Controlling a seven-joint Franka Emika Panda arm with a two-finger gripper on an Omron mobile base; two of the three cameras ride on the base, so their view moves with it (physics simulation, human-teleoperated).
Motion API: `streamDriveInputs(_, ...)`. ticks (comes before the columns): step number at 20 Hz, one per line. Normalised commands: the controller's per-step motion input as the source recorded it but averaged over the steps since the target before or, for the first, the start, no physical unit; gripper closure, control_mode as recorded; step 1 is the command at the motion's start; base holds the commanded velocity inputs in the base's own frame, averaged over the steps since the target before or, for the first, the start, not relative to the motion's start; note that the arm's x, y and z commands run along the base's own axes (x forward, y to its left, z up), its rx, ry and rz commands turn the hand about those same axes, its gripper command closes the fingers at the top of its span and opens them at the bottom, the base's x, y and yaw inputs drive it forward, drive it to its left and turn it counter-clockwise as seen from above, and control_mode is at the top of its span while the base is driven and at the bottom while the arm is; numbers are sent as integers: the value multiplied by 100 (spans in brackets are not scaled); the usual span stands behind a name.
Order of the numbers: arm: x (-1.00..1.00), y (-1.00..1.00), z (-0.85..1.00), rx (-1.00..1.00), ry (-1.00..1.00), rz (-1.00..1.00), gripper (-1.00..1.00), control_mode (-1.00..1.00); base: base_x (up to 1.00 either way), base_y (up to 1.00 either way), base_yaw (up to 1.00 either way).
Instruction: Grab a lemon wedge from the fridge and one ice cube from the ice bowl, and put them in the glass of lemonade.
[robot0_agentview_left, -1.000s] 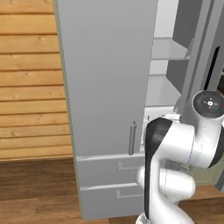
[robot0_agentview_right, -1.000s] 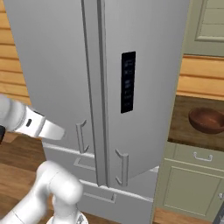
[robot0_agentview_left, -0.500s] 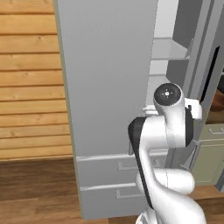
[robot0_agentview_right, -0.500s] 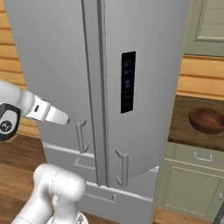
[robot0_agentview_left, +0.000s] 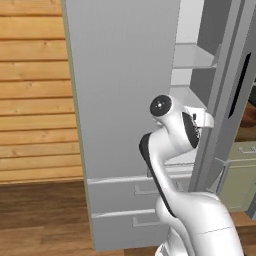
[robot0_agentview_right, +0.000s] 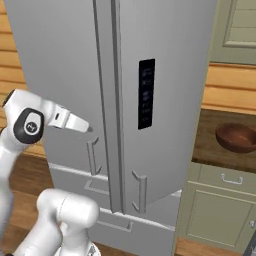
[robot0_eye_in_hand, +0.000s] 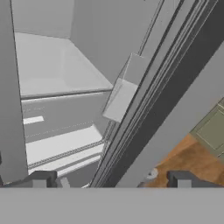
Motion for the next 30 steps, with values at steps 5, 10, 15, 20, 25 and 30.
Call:
streamDriveInputs(5,77,-2,-24,-14,0,-11,-100,-100,0,0,0)
streamDriveInputs(10,22,-30,-30,-16,1,-13,-100,-100,0,0,0)
streamDriveInputs(15,16,-79,-20,-9,5,-7,-100,-100,0,0,0)
streamDriveInputs(20,37,-64,-29,-12,11,-6,-100,-100,0,0,0)
streamDriveInputs(25,-23,-98,-15,-4,5,-13,-100,-100,0,0,0)
streamDriveInputs(30,-79,-100,-11,0,0,-14,-100,-100,0,0,0)
